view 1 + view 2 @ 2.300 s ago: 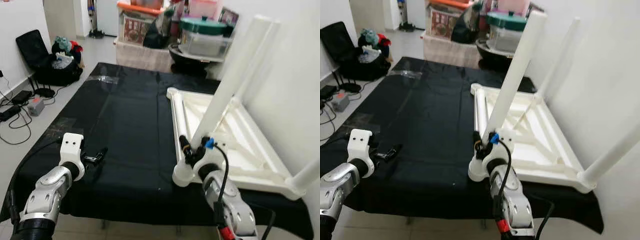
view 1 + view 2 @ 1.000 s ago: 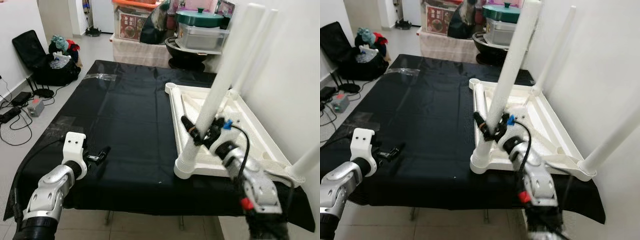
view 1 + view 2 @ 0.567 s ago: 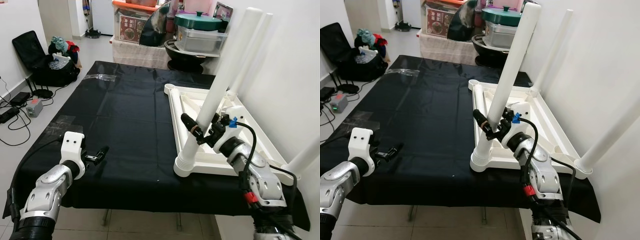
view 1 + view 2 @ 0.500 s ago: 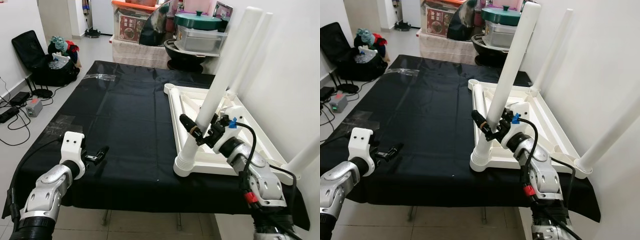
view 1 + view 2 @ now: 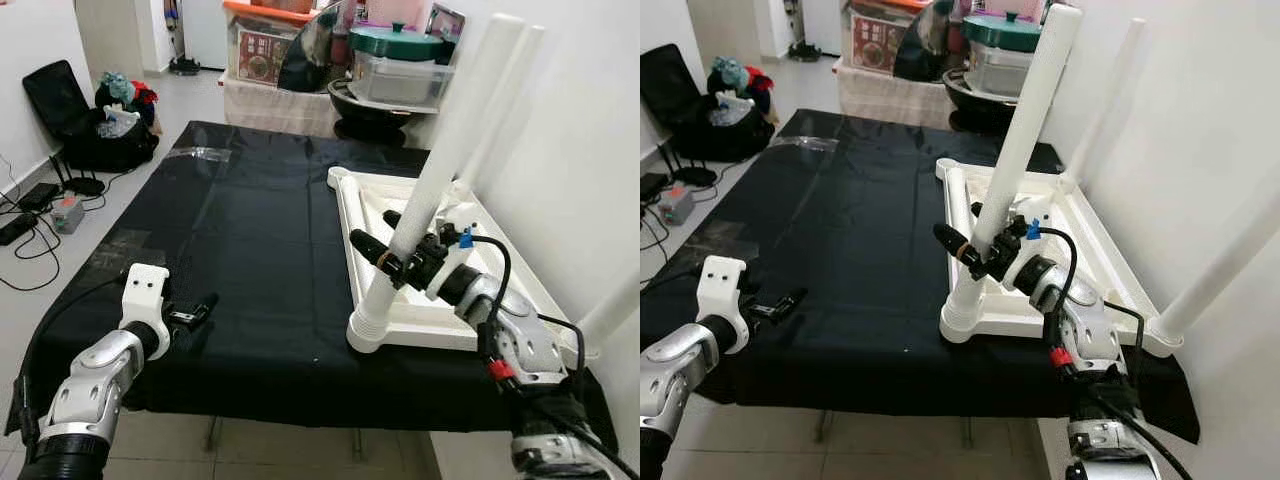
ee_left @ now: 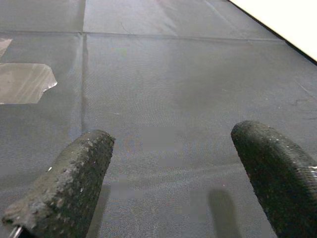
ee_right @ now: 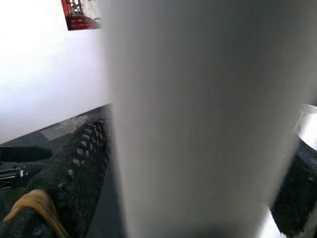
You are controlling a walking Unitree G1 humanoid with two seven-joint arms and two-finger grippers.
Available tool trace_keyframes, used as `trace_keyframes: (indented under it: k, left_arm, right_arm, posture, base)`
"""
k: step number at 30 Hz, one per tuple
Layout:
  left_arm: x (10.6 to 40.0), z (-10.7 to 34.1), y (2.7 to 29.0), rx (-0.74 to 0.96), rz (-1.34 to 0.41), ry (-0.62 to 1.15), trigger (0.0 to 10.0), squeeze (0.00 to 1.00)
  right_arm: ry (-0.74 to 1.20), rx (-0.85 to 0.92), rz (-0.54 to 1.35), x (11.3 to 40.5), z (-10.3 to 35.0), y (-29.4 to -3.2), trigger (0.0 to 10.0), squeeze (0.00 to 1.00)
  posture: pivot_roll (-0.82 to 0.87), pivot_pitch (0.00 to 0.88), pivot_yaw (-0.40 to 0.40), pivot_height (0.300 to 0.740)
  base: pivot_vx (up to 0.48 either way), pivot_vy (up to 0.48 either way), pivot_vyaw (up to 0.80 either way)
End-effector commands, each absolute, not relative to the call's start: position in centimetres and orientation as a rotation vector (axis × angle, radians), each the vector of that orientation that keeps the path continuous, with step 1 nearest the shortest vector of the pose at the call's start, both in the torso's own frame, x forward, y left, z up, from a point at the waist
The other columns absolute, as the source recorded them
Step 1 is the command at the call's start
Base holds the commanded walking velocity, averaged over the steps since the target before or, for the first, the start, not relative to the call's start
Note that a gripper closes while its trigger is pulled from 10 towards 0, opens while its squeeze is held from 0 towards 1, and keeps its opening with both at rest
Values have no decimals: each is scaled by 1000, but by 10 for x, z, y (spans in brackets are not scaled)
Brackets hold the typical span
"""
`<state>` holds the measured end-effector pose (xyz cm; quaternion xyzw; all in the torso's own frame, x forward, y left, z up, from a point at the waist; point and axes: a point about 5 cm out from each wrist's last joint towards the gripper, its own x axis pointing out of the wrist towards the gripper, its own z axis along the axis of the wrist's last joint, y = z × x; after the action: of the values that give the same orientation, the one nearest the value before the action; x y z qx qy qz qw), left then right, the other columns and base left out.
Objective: Building children table
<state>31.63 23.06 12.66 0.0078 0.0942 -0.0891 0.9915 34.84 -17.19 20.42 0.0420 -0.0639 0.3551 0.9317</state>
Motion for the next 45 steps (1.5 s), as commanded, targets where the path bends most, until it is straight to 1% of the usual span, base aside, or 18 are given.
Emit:
trace_keyframes:
  k: [1, 3, 4, 5, 6, 7, 16, 23, 30, 32, 33, 35, 36, 39, 41, 44, 45]
  left_arm:
    - [314, 125, 232, 24, -179, 195, 10000, 0]
    - [313, 124, 233, 25, -178, 196, 10000, 0]
    - [313, 124, 233, 25, -177, 197, 10000, 0]
    - [312, 124, 233, 26, -176, 197, 10000, 0]
    - [312, 124, 233, 26, -176, 197, 10000, 0]
    - [312, 124, 233, 25, -175, 197, 10000, 0]
    - [311, 122, 233, 24, -173, 201, 10000, 0]
    - [312, 121, 232, 22, -176, 202, 10000, 0]
    - [311, 120, 230, 21, -179, 205, 10000, 0]
    - [312, 120, 230, 20, -179, 205, 10000, 0]
    - [312, 120, 230, 20, -179, 205, 10000, 0]
    - [312, 120, 229, 19, -180, 205, 10000, 0]
    - [312, 120, 229, 19, -180, 205, 10000, 0]
    - [313, 119, 228, 16, -179, 204, 10000, 0]
    - [313, 119, 228, 16, -179, 204, 10000, 0]
    - [313, 119, 227, 14, -174, 203, 10000, 0]
    - [313, 119, 227, 14, -174, 203, 10000, 0]
  right_arm:
    - [-134, 65, 743, 352, 206, -173, 10000, 0]
    - [-130, 64, 760, 353, 206, -173, 10000, 0]
    - [-131, 63, 774, 354, 207, -173, 3412, 0]
    - [-131, 67, 787, 355, 207, -173, 314, 0]
    - [-131, 67, 787, 355, 207, -173, 314, 0]
    - [-130, 72, 796, 356, 207, -173, 0, 0]
    - [-141, 67, 797, 358, 207, -178, 0, 0]
    - [-160, 72, 731, 360, 206, -186, 0, 0]
    - [-160, 56, 634, 353, 197, -189, 0, 0]
    - [-110, 32, 467, 352, 188, -190, 0, 0]
    - [-110, 32, 467, 352, 188, -190, 0, 0]
    - [-63, 26, 307, 348, 178, -191, 0, 0]
    - [-63, 26, 307, 348, 178, -191, 0, 0]
    - [45, -7, 86, 335, 153, -189, 0, 0]
    - [45, -7, 86, 335, 153, -189, 0, 0]
    - [117, 6, -114, 321, 134, -186, 0, 0]
    - [117, 6, -114, 321, 134, -186, 0, 0]
  posture:
    - [171, 0, -157, 740]
    - [172, 0, -160, 740]
    - [174, 0, -162, 740]
    - [174, 0, -163, 740]
    - [174, 0, -163, 740]
    - [174, 0, -164, 740]
    - [167, 0, -162, 740]
    - [159, 0, -159, 740]
    - [149, 0, -154, 740]
    - [140, 0, -151, 740]
    - [140, 0, -151, 740]
    - [137, 0, -150, 740]
    - [137, 0, -150, 740]
    - [133, 0, -147, 740]
    - [133, 0, -147, 740]
    - [128, 0, -152, 740]
    - [128, 0, -152, 740]
  base:
    - [0, 0, 0]
    - [0, 0, 0]
    - [0, 0, 0]
    - [0, 0, 0]
    - [0, 0, 0]
    - [0, 0, 0]
    - [0, 0, 0]
    - [0, 0, 0]
    - [0, 0, 0]
    - [0, 0, 0]
    - [0, 0, 0]
    - [0, 0, 0]
    - [0, 0, 0]
    - [0, 0, 0]
    - [0, 0, 0]
    - [0, 0, 0]
    - [0, 0, 0]
